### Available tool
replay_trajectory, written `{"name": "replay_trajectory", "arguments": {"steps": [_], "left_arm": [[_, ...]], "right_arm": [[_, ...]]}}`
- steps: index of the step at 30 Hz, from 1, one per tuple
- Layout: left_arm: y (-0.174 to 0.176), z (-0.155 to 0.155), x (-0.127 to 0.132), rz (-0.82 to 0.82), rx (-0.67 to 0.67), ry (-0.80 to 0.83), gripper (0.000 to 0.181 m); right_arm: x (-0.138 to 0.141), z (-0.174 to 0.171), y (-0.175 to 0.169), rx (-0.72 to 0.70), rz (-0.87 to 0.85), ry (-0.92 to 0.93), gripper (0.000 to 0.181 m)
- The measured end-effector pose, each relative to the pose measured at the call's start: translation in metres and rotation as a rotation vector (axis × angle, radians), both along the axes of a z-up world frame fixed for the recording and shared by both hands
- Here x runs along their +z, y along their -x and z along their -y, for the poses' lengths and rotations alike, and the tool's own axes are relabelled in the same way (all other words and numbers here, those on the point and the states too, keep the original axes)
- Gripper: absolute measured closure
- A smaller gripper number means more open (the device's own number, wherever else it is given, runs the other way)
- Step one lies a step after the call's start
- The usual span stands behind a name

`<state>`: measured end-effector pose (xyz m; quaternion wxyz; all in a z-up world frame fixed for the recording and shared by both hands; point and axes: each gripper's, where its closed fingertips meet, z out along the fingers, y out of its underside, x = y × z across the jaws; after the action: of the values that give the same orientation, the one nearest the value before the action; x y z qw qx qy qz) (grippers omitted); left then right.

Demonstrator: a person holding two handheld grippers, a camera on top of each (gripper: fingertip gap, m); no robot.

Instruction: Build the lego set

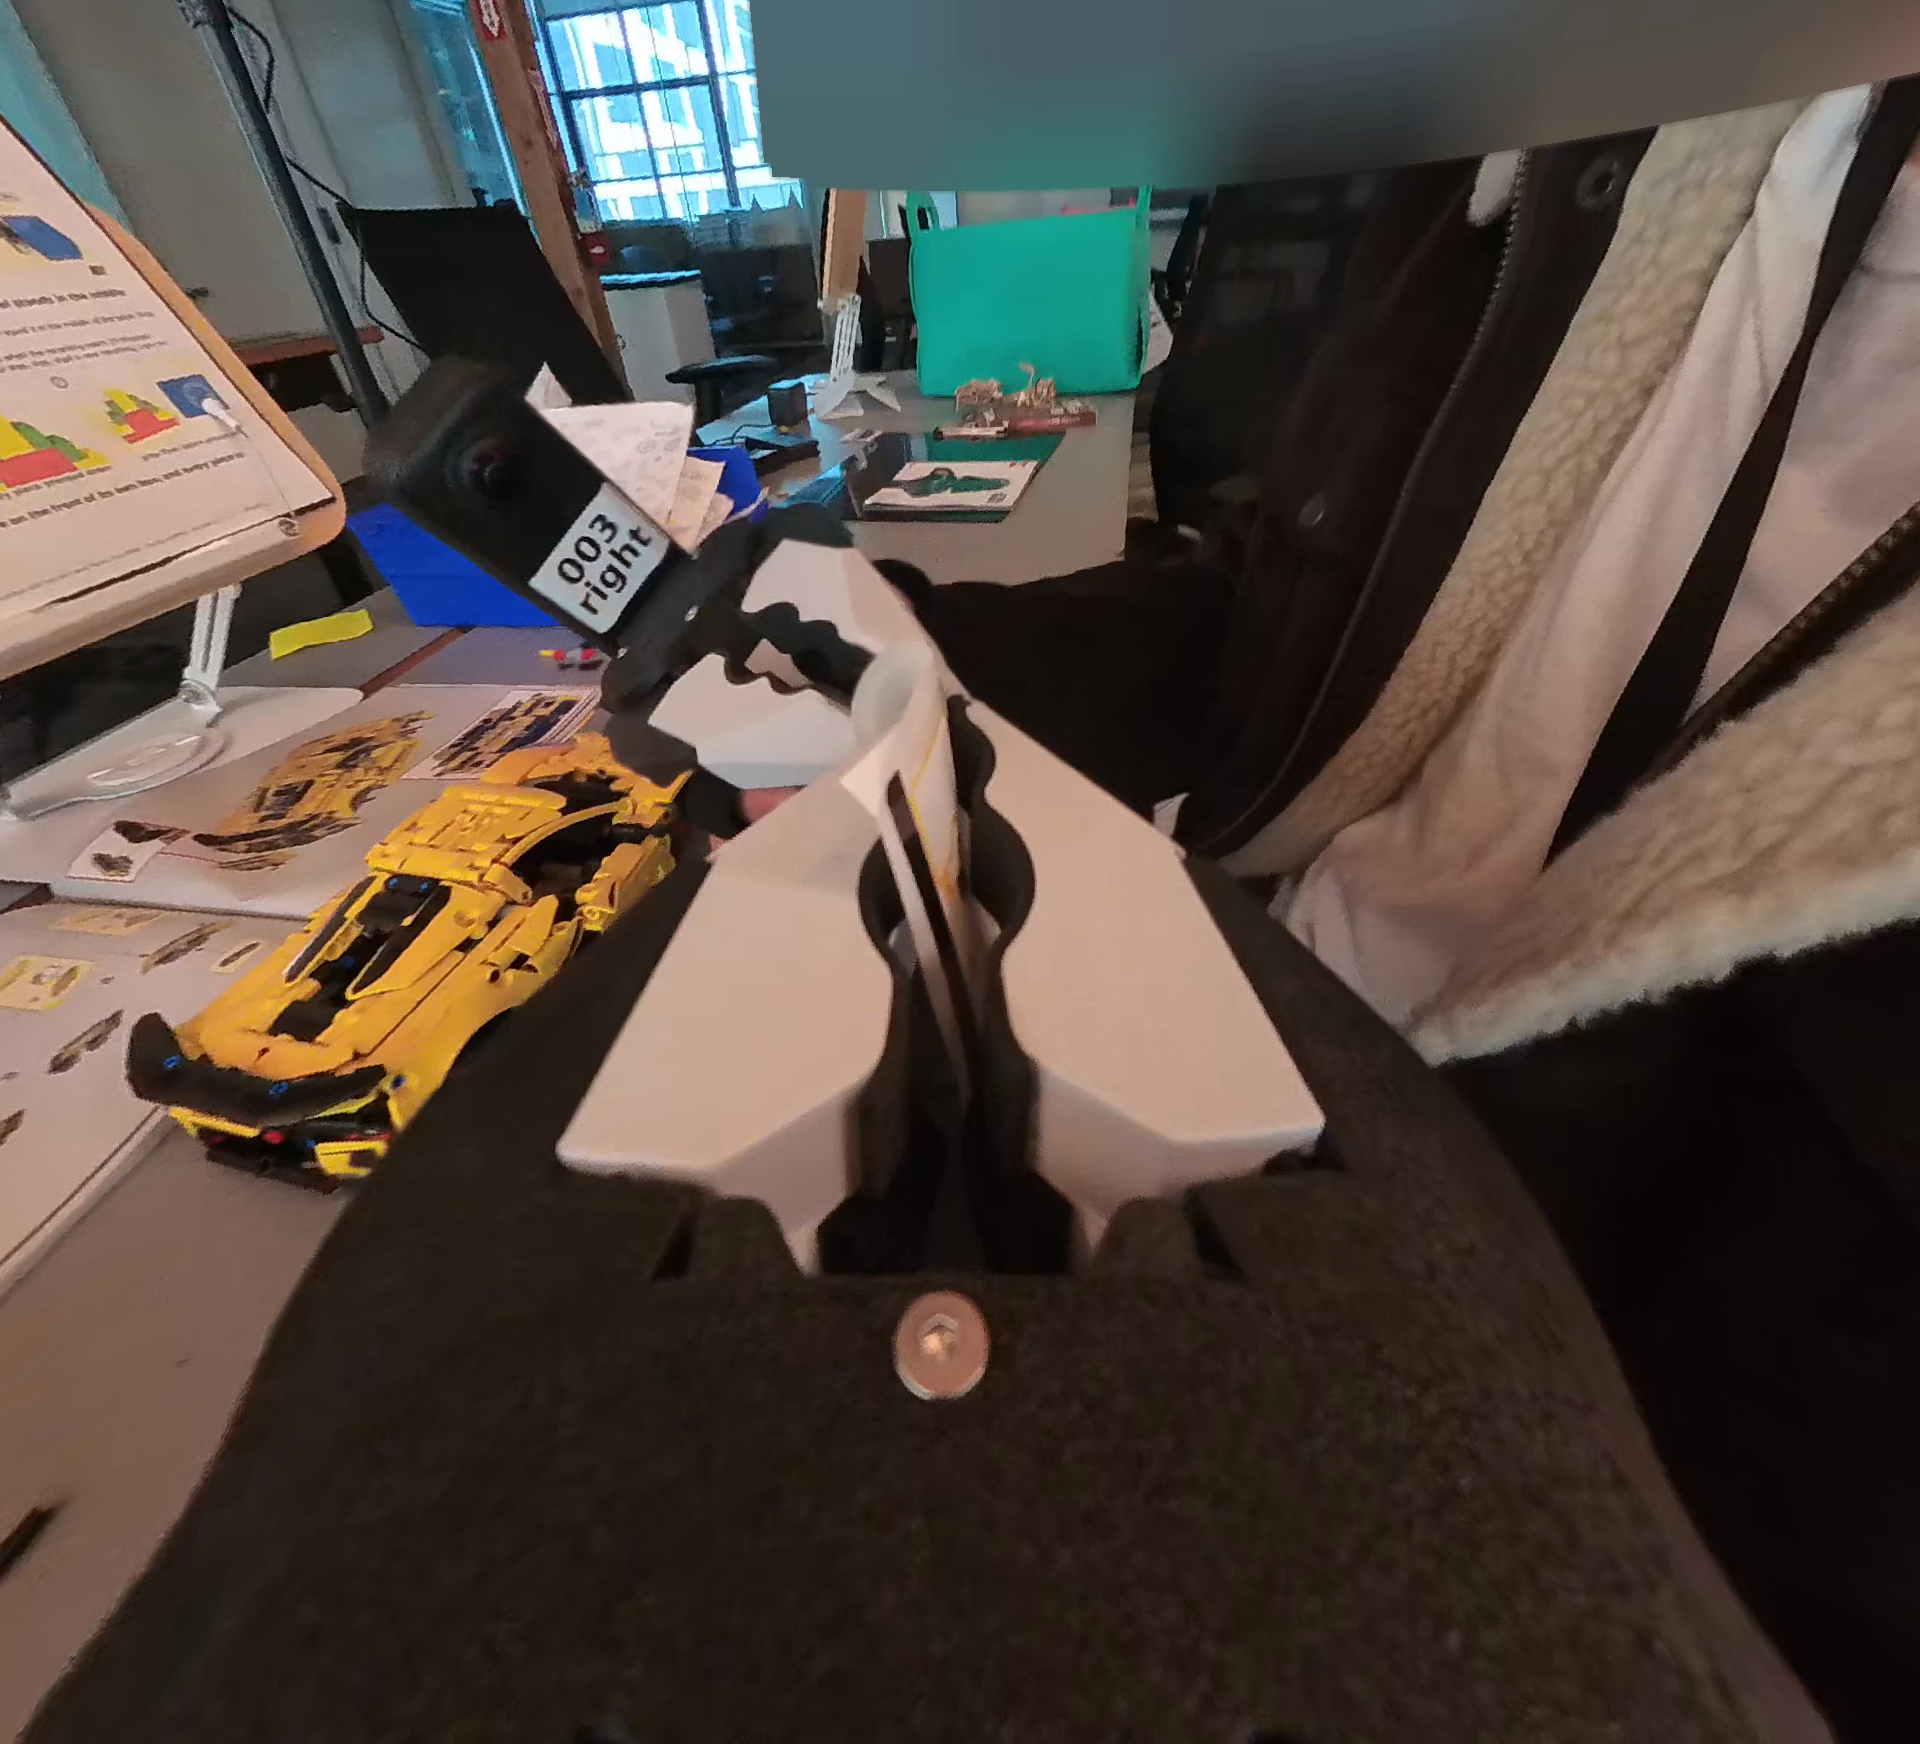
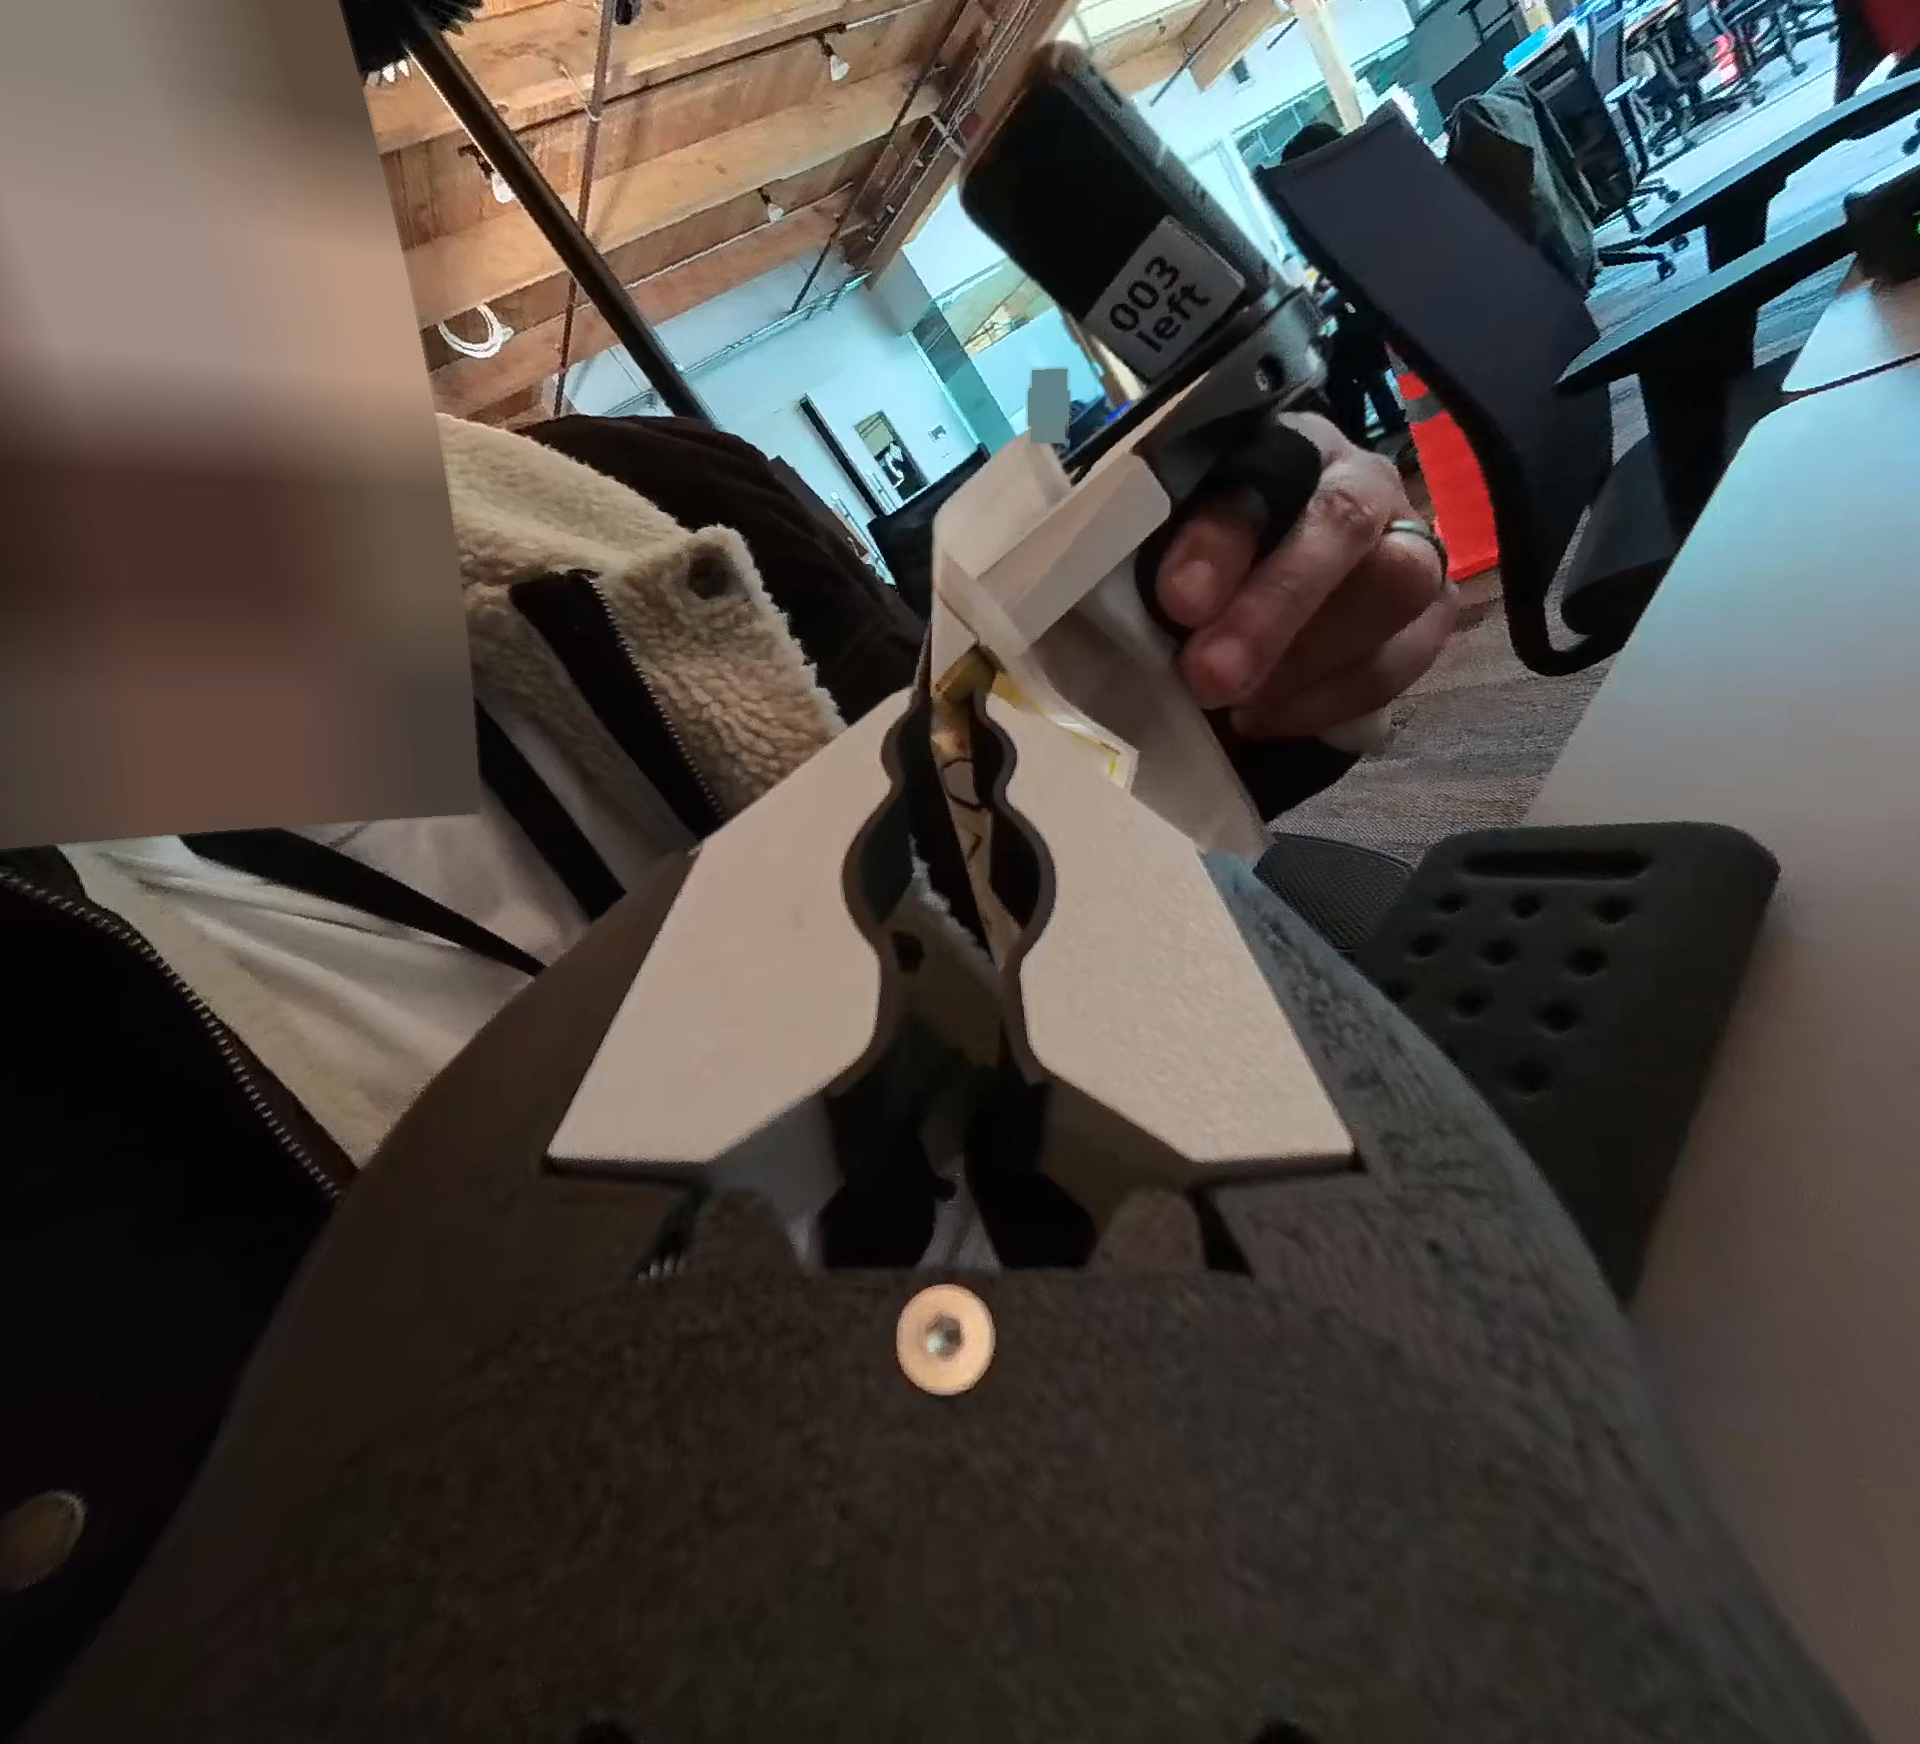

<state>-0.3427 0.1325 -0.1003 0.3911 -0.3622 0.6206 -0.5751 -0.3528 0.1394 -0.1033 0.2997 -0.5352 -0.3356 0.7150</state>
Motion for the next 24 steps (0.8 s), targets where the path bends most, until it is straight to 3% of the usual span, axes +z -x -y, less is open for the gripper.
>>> {"name": "replay_trajectory", "arguments": {"steps": [24], "left_arm": [[0.0040, 0.0012, -0.0083, -0.080, 0.034, -0.079, 0.181]], "right_arm": [[-0.0041, -0.0034, -0.0023, -0.022, 0.022, -0.023, 0.181]]}}
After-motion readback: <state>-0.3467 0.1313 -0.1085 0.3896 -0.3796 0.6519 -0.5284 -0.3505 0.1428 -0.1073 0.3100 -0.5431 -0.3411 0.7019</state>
